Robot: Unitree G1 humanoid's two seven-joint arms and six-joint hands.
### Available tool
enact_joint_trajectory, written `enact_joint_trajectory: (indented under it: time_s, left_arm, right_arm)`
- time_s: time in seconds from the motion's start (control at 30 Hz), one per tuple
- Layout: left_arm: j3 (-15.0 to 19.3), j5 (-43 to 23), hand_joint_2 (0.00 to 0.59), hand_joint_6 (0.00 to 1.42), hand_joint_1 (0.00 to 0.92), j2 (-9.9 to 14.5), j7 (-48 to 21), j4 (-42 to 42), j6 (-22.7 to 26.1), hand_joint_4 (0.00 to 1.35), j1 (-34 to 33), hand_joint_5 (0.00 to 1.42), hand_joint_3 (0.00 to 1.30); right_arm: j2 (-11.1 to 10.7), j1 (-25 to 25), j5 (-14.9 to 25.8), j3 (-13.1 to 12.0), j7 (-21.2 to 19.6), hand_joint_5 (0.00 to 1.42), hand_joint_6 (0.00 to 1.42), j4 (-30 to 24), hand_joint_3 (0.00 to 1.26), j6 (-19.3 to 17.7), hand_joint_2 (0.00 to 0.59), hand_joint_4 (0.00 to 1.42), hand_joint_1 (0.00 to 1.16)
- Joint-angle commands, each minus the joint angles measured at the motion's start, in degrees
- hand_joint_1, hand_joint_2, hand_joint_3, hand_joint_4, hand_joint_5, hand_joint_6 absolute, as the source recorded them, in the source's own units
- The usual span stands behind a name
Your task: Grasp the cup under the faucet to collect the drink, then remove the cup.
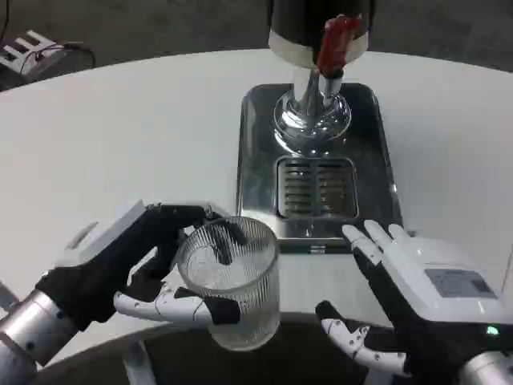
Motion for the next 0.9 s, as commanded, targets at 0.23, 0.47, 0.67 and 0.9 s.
enact_joint_trajectory:
  time_s: [0.23,0.47,0.67,0.9]
  left_arm:
    - [1.0,-0.5,0.026,1.42,0.451,0.0,1.1,0.8,-0.5,1.13,-0.6,1.39,1.06]
    - [1.0,-0.4,0.024,1.42,0.451,-0.1,1.2,1.5,-0.5,1.13,-0.9,1.39,1.06]
    - [0.7,0.7,0.023,1.42,0.451,-0.8,2.3,3.0,-0.7,1.13,-2.9,1.39,1.06]
    - [0.4,3.3,0.020,1.42,0.447,-1.4,4.9,9.8,-1.2,1.13,-8.5,1.39,1.06]
  right_arm:
    - [0.2,-0.1,0.0,0.2,0.8,0.00,0.00,0.2,0.07,-0.2,0.437,0.00,0.36]
    - [0.2,0.1,0.0,-0.2,0.7,0.00,0.00,-0.3,0.08,-0.2,0.437,0.00,0.36]
    - [0.8,0.8,-0.5,0.0,1.2,0.00,0.00,-1.6,0.08,-0.1,0.437,0.00,0.36]
    - [0.8,2.4,-0.4,-1.5,1.5,0.00,0.00,-3.4,0.08,0.1,0.437,0.00,0.36]
